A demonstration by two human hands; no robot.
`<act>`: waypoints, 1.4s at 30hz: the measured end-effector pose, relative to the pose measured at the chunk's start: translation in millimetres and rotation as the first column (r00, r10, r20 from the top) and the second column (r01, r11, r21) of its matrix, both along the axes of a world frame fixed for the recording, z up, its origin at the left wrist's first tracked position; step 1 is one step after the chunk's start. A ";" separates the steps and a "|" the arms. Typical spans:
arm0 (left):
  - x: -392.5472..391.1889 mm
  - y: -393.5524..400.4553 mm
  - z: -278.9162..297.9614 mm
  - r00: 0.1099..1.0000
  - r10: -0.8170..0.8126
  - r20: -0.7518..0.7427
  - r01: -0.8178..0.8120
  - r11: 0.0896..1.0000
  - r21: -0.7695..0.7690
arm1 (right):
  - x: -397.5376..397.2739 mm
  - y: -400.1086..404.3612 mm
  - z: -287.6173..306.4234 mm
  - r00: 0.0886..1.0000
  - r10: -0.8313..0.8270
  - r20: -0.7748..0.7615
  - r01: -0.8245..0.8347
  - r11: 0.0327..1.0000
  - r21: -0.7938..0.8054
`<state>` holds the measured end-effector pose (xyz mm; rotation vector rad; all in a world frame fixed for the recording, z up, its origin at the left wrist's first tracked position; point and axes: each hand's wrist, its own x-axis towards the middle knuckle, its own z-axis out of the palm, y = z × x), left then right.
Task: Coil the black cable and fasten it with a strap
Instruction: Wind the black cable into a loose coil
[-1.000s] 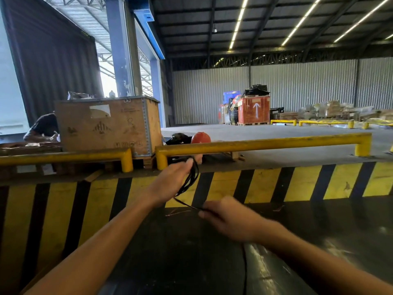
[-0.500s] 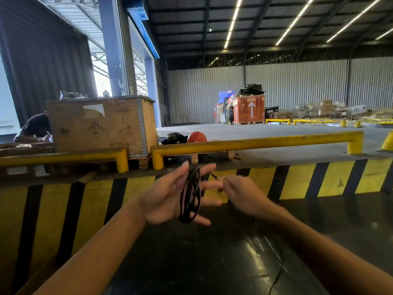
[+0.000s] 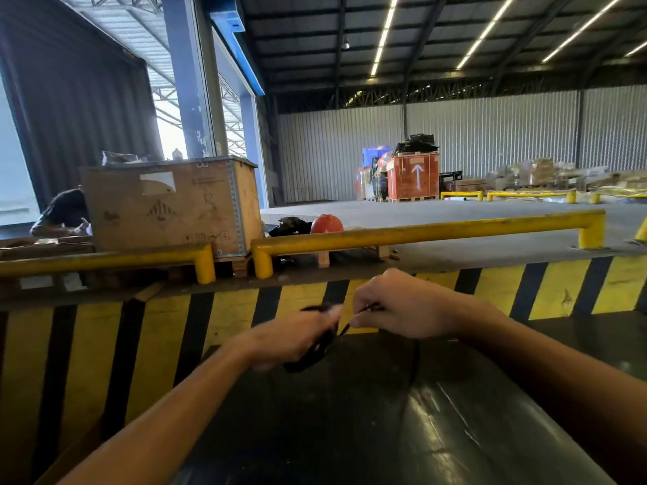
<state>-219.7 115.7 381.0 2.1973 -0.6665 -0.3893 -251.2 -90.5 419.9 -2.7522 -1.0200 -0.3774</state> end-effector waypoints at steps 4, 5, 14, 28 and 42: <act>-5.0 -9.0 -5.5 0.989 -0.113 -0.096 0.136 0.948 0.288 | 12.5 -15.0 7.7 0.992 -0.053 0.112 0.039 0.992 0.119; -8.5 -9.5 -2.8 0.970 -0.153 -0.188 0.194 0.955 0.225 | 15.3 -19.7 8.1 0.986 -0.086 0.145 0.061 0.984 0.166; -12.0 -19.3 44.3 0.857 -0.475 -0.199 0.180 0.638 -0.748 | 11.5 19.6 -73.8 0.989 -0.144 -0.044 0.150 0.965 0.214; 36.2 26.0 5.7 0.961 0.137 0.238 -0.165 0.981 0.099 | 6.6 -16.6 -34.5 0.994 -0.098 0.053 0.095 0.994 0.049; 11.9 -11.0 23.8 0.782 -0.547 -0.297 0.236 0.702 -0.672 | 19.3 16.3 -102.1 0.967 -0.148 -0.205 0.205 0.934 0.294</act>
